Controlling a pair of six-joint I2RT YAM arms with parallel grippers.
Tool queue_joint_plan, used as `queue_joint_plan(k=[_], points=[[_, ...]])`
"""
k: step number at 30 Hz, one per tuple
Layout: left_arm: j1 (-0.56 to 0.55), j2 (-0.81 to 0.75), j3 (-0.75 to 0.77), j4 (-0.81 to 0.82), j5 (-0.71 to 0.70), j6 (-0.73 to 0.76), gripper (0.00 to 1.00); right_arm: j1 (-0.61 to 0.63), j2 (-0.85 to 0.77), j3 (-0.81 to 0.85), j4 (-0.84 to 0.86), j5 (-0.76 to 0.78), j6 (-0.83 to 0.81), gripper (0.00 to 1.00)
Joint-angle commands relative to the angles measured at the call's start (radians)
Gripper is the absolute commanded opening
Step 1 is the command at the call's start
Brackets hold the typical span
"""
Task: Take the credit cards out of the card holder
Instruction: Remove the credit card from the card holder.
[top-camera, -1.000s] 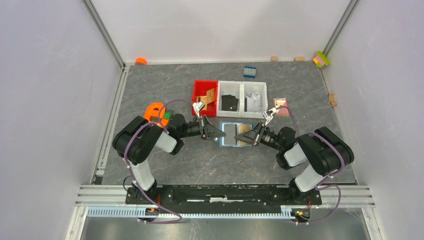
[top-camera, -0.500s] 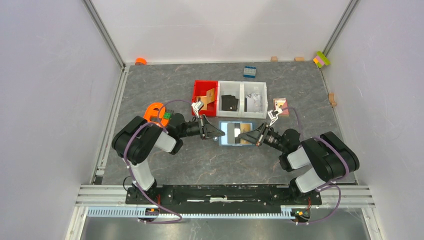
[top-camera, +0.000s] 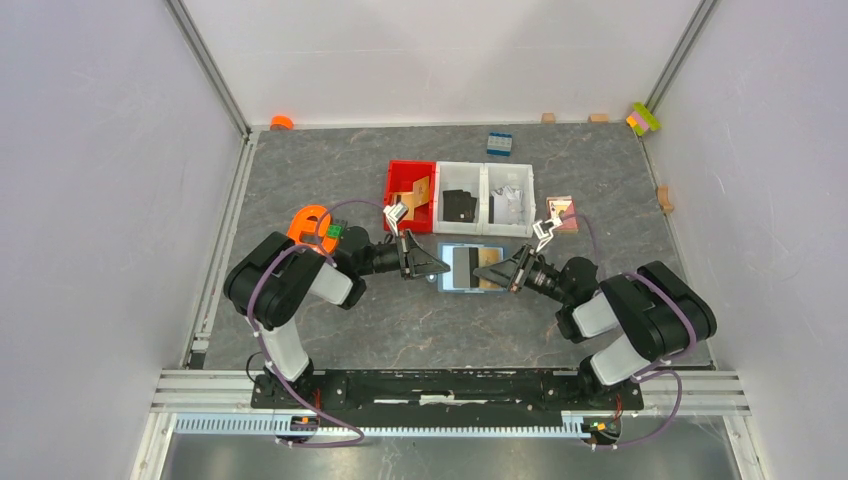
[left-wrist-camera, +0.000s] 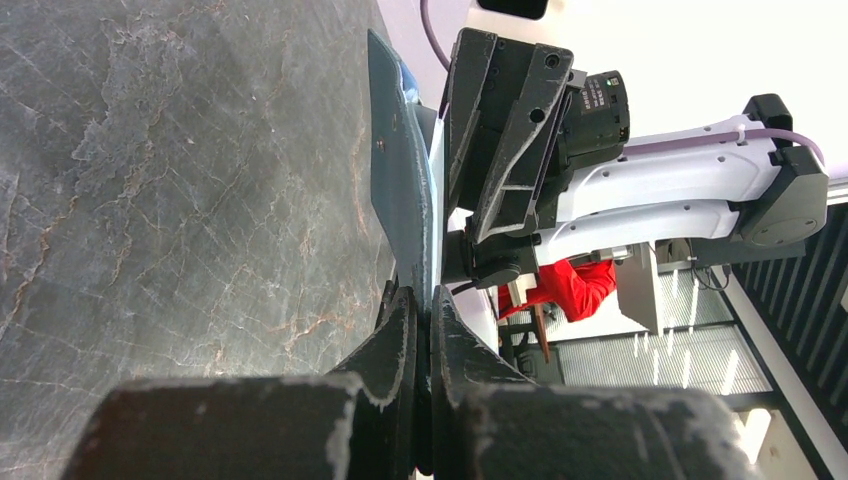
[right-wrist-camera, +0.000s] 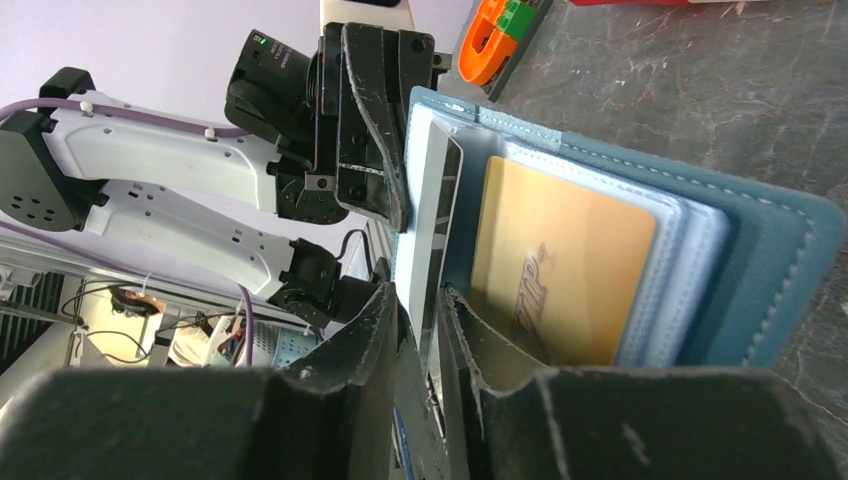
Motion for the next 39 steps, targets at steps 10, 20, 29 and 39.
queue_joint_plan(k=[10, 20, 29, 39], points=[[-0.021, -0.018, 0.025, 0.028, 0.026, 0.011, 0.02, 0.036, 0.039, 0.054, 0.246, -0.033, -0.007, 0.00], [0.001, -0.070, -0.001, -0.029, -0.005, 0.057, 0.02, -0.024, 0.007, 0.000, 0.252, 0.003, -0.004, 0.00], [0.026, -0.094, -0.010, -0.147, -0.041, 0.098, 0.02, -0.052, -0.010, -0.023, 0.250, 0.018, -0.004, 0.00], [0.050, -0.250, 0.037, -0.721, -0.239, 0.358, 0.02, -0.077, -0.202, 0.013, -0.248, 0.128, -0.266, 0.00]])
